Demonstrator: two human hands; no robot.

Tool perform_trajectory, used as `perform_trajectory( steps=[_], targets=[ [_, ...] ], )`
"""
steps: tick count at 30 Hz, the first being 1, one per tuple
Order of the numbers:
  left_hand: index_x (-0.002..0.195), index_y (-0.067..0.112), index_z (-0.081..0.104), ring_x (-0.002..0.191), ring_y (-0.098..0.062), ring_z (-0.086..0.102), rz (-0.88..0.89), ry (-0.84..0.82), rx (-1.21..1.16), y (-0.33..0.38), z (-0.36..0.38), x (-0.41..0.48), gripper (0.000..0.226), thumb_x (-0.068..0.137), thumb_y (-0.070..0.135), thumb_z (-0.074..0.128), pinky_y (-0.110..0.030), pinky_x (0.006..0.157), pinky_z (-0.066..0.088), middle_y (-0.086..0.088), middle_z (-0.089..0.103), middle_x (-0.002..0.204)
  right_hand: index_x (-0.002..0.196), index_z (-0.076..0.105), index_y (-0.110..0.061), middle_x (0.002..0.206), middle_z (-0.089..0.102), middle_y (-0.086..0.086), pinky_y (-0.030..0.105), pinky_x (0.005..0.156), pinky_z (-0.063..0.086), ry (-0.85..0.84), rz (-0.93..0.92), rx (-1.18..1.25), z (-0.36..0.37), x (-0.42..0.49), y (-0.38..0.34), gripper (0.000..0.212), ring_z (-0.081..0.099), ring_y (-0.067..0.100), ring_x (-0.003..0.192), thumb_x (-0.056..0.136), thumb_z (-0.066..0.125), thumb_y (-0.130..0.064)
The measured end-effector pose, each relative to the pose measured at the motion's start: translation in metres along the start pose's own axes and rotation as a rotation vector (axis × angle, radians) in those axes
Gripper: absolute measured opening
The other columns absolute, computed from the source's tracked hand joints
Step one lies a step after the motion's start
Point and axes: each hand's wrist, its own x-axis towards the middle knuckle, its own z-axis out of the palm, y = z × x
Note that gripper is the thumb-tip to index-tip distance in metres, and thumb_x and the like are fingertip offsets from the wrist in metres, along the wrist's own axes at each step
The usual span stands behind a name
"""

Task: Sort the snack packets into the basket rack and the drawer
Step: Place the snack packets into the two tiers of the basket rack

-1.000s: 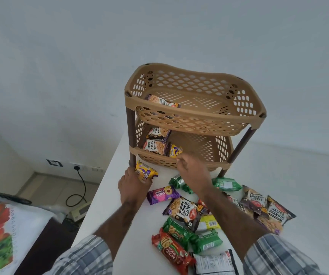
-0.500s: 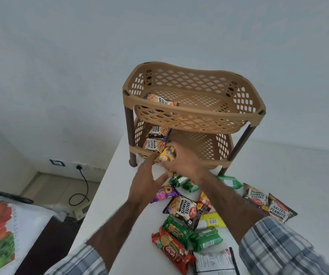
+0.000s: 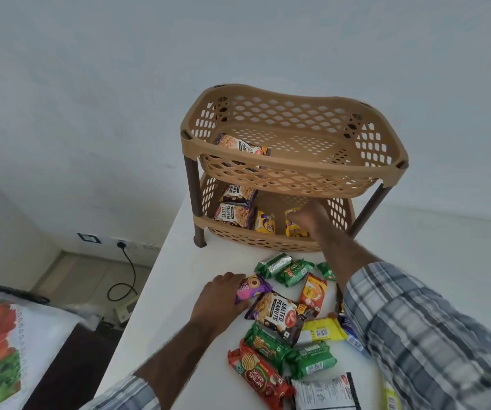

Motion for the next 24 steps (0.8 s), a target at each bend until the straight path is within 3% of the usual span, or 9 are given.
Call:
perform_trajectory(
  steps=[3,9,13,18,22,24],
  targets=[
    [0.146,0.026,0.044,0.115,-0.019,0.053,-0.009,0.019,0.047,0.000,0.004,0.001,0.061,0.092,0.049,0.061,-0.034,0.094,0.044,0.003,0.058,0.130,0.121,0.061,0.004,0.111,0.068,0.015,0.022,0.049,0.041,-0.094,0.008,-0.090,0.010,0.003,-0.001,0.050,0.062,0.023,0.081,0.084,0.078,-0.026],
    [0.137,0.030,0.051,0.106,-0.015,0.056,-0.052,0.055,-0.046,-0.010,0.002,-0.007,0.051,0.090,0.049,0.061,-0.029,0.087,0.047,0.007,0.060,0.122,0.127,0.061,-0.004,0.126,0.064,0.014,0.032,0.078,0.049,-0.205,-0.074,-0.203,0.011,0.005,0.001,0.047,0.063,0.029,0.103,0.092,0.069,-0.035],
    [0.137,0.031,0.050,0.104,-0.012,0.053,-0.048,0.088,-0.111,-0.014,-0.007,-0.012,0.051,0.090,0.044,0.066,-0.026,0.084,0.046,0.008,0.058,0.121,0.138,0.056,-0.012,0.134,0.063,0.009,0.031,0.078,0.052,-0.117,-0.212,-0.162,0.000,-0.010,0.007,0.052,0.066,0.023,0.103,0.091,0.070,-0.030],
    [0.139,0.031,0.049,0.103,-0.007,0.048,-0.028,0.103,-0.186,-0.012,-0.024,-0.014,0.054,0.090,0.038,0.070,-0.021,0.081,0.046,0.009,0.056,0.121,0.135,0.058,-0.022,0.131,0.064,0.000,0.037,0.093,0.053,0.039,-0.410,-0.230,-0.008,-0.079,0.009,0.043,0.063,0.017,0.111,0.094,0.064,-0.034],
    [0.136,0.030,0.052,0.101,-0.009,0.049,0.036,0.095,-0.181,-0.004,-0.036,-0.013,0.053,0.088,0.035,0.073,-0.024,0.084,0.047,0.009,0.056,0.116,0.143,0.048,-0.027,0.136,0.059,-0.004,0.037,0.101,0.047,-0.308,-0.634,-0.353,-0.001,-0.151,0.003,0.063,0.056,0.014,0.120,0.087,0.073,-0.042],
    [0.136,0.028,0.052,0.102,-0.010,0.050,0.071,0.121,-0.196,0.005,-0.041,-0.012,0.053,0.087,0.033,0.074,-0.024,0.085,0.045,0.009,0.058,0.118,0.140,0.049,-0.025,0.126,0.062,-0.001,0.038,0.095,0.046,-0.362,-0.757,-0.533,0.010,-0.171,0.000,0.065,0.058,0.019,0.114,0.083,0.076,-0.043]
  ],
)
